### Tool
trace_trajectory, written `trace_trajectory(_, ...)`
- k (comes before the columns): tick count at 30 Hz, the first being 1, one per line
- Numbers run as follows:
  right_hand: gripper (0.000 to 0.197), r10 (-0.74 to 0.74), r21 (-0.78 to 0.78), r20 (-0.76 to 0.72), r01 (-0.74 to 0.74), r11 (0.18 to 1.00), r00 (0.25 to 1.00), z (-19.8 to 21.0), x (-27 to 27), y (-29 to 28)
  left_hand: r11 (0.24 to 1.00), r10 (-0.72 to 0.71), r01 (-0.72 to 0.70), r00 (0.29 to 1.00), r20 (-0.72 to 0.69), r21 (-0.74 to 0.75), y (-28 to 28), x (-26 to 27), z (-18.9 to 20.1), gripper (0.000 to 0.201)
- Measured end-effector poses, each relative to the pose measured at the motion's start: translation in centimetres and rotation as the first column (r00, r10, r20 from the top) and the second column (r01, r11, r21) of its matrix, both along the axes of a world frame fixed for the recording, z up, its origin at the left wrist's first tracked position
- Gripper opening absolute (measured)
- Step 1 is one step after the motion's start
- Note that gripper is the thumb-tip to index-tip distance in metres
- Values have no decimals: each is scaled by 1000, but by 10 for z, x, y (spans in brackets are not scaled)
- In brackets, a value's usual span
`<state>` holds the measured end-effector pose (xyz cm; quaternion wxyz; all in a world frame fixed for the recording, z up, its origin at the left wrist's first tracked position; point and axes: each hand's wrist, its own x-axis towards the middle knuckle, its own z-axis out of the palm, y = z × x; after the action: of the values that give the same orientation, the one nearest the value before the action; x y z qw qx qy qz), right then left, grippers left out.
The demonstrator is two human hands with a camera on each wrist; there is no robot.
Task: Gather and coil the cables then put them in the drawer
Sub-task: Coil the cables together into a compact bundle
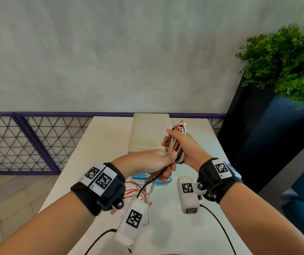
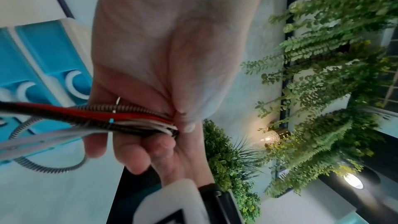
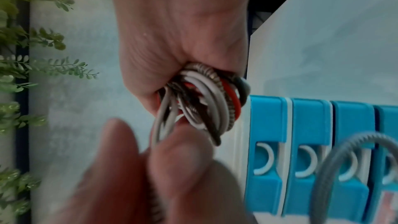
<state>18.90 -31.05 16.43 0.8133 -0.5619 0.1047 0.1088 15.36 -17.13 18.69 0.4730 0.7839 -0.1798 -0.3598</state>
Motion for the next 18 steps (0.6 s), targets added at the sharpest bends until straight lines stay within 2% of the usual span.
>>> trace_trajectory(2, 22, 9, 156, 0, -9, 988, 1000, 0, 1, 6, 998, -60, 60, 998, -11, 24, 1, -4, -1, 53)
trace_trajectory(5, 28, 18, 383, 24, -26, 923, 1000, 7, -1, 14, 983, -145, 133, 986, 81, 130, 5, -8, -16, 66)
trace_trajectory(8, 29, -8, 512, 18, -2, 859, 1000, 16, -5, 16, 994, -102, 94, 980, 173, 51, 5, -11, -32, 68)
trace_trajectory(12, 33, -6, 578, -29, 22, 816, 1000, 23, -5, 20, 991, -45, 72, 973, 228, -114, 5, -13, -46, 70)
trace_trajectory(15, 33, -72, 532, -6, 64, 844, 997, 27, 0, 9, 983, -81, 102, 987, 138, -152, 16, -10, -58, 58)
trace_trajectory(18, 35, -134, 508, 1, 115, 854, 991, 32, 1, -6, 978, -68, 83, 994, 81, -192, 29, -7, -65, 58)
